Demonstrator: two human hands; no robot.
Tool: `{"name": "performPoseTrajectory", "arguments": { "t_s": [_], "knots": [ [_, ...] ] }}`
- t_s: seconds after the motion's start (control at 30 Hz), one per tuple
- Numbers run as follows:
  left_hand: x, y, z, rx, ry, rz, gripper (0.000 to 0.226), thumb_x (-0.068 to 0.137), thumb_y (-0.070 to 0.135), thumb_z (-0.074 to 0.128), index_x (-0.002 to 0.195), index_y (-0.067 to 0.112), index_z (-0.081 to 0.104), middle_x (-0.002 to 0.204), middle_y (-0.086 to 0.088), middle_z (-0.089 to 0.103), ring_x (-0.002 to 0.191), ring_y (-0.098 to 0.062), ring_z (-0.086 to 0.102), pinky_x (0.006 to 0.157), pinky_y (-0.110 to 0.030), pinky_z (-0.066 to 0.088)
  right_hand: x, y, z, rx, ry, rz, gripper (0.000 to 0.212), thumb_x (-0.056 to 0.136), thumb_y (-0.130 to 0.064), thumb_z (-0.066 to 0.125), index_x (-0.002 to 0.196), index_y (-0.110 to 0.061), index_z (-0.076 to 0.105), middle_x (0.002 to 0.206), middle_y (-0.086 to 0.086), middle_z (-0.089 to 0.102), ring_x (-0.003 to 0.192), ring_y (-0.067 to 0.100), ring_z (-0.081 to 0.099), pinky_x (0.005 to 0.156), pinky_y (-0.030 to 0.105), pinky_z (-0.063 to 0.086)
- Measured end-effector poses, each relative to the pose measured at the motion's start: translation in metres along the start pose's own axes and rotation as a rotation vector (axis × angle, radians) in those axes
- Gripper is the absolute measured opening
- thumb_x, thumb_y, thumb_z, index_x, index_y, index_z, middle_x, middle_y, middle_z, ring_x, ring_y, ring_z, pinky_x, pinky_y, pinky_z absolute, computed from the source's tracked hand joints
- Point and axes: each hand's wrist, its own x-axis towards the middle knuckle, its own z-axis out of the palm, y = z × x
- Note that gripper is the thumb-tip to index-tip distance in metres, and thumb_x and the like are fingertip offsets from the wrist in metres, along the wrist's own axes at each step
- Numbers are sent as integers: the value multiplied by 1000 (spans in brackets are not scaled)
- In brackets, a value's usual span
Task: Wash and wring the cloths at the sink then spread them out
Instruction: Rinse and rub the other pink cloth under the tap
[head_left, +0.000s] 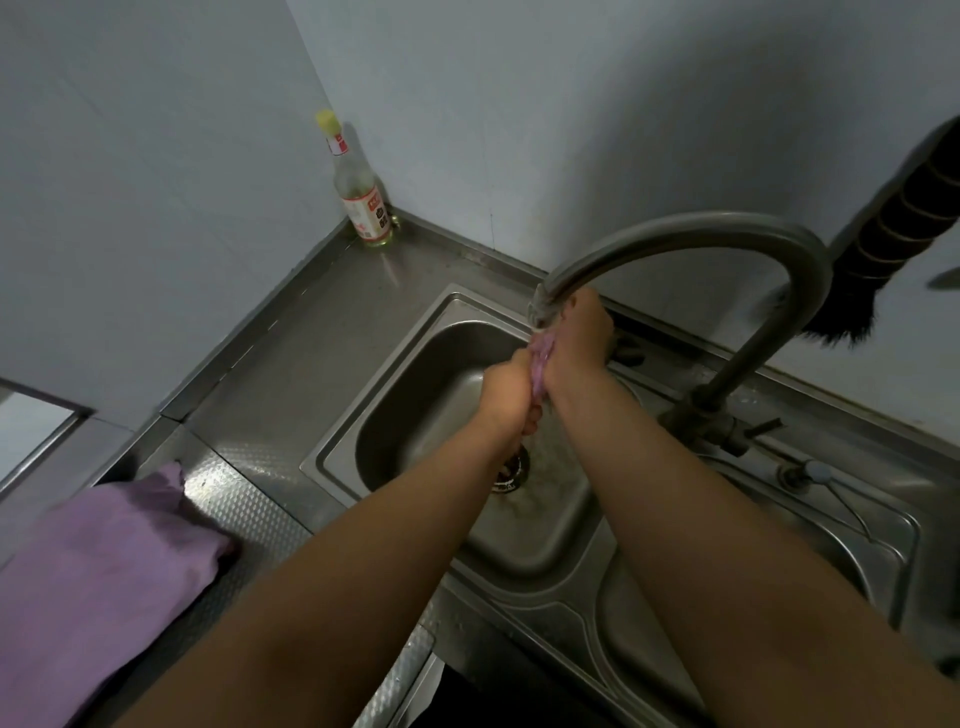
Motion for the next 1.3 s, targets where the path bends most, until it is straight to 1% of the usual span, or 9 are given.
{"name": "performPoseTrajectory", "arguments": {
  "t_s": [0.13,0.23,0.3,0.43,0.53,0.6,0.93,1.13,1.3],
  "knots": [
    [-4,5,-12,-71,-230,-45,46,103,32,27,69,12,49,45,1,42,30,-8,32,29,-13,19,-9,-2,-16,178,55,94,38,93,-29,47,59,-23,32,46,-5,35,45,13,36,53,20,39],
    [-12,8,-25,-192,-371,-89,38,104,30,37,84,7,59,52,-3,59,36,-11,55,32,-15,40,-8,-2,-56,162,-53,206,35,94,-45,51,84,-12,57,76,8,63,77,23,63,82,35,53],
    [-12,6,-38,-247,-445,-95,29,100,30,48,100,4,62,72,-6,69,55,-12,67,47,-19,53,-6,7,-90,-161,-55,144,39,92,-47,54,89,-10,64,81,16,69,81,28,69,72,36,58],
    [-12,1,-41,-77,-502,-109,48,87,13,67,131,1,53,121,-20,63,100,-27,65,90,-36,53,-16,36,-151,-364,124,190,44,81,-46,66,92,-4,62,51,5,60,38,13,52,39,19,38],
    [-29,-3,-17,159,-452,-43,34,90,7,63,124,12,58,126,-17,62,111,-30,62,89,-37,53,-22,39,-187,-262,297,133,100,63,-43,75,145,-13,26,104,7,59,85,24,61,76,41,55],
    [-38,-7,0,244,-422,1,39,91,6,63,129,11,55,126,-15,61,109,-28,62,83,-34,54,-23,24,-201,-233,322,51,101,78,-30,71,152,-23,3,122,4,49,106,26,55,95,46,48],
    [-41,-6,-12,-18,-280,42,21,88,8,66,106,16,57,96,-6,65,77,-15,64,65,-28,51,-48,-14,-209,-570,5,-44,83,90,-27,64,149,-4,11,142,12,43,123,26,47,92,27,38],
    [-52,30,-46,-272,-308,146,29,86,-5,54,111,7,48,90,-11,60,65,-17,62,54,-23,54,-68,-4,-182,-789,-443,-17,30,94,-16,57,122,-7,55,83,2,60,58,8,57,48,20,47],
    [-94,77,-55,409,-373,296,13,89,11,63,99,12,56,91,-11,60,76,-21,60,74,-34,52,-77,0,-153,-863,-584,-92,40,77,-19,77,108,-24,52,109,1,58,108,22,56,92,42,50]
  ]
}}
